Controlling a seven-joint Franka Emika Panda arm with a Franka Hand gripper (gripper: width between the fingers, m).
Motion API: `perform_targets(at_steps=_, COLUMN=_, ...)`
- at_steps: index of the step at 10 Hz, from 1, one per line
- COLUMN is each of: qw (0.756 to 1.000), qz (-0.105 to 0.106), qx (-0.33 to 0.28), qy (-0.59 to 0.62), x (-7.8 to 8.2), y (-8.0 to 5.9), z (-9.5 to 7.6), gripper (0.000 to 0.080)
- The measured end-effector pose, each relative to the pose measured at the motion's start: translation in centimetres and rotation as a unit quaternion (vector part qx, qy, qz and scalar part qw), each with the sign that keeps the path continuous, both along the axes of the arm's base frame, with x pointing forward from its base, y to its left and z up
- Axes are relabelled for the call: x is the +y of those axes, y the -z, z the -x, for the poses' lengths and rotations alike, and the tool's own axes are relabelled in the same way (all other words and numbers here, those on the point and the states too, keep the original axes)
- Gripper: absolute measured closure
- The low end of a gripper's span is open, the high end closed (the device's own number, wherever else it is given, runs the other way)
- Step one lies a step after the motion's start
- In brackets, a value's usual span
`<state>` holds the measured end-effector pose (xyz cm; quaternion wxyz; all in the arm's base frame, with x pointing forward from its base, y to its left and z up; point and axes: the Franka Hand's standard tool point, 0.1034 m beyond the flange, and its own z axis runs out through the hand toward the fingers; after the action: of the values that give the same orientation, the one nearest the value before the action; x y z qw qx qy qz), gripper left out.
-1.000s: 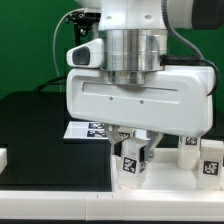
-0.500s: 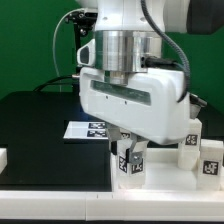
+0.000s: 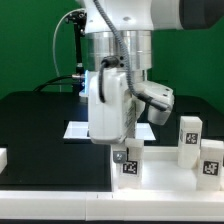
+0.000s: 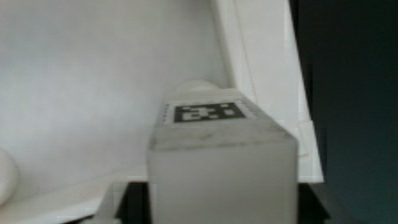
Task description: Assemble square table
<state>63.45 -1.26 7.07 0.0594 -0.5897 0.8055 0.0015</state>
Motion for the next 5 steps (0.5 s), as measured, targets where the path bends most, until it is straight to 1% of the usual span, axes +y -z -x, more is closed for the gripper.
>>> perform_targets(at_steps=3, qw=0.996, qz=-0.009, qx=0.012, qy=0.086, x=0.04, y=0.05, z=0.17, gripper=0.0509)
perform_targets(at_steps=5, qw=0.996, qz=-0.009, qx=0.012, qy=0.089, x=0.04, y=0.05, z=0.19, gripper=0.0508)
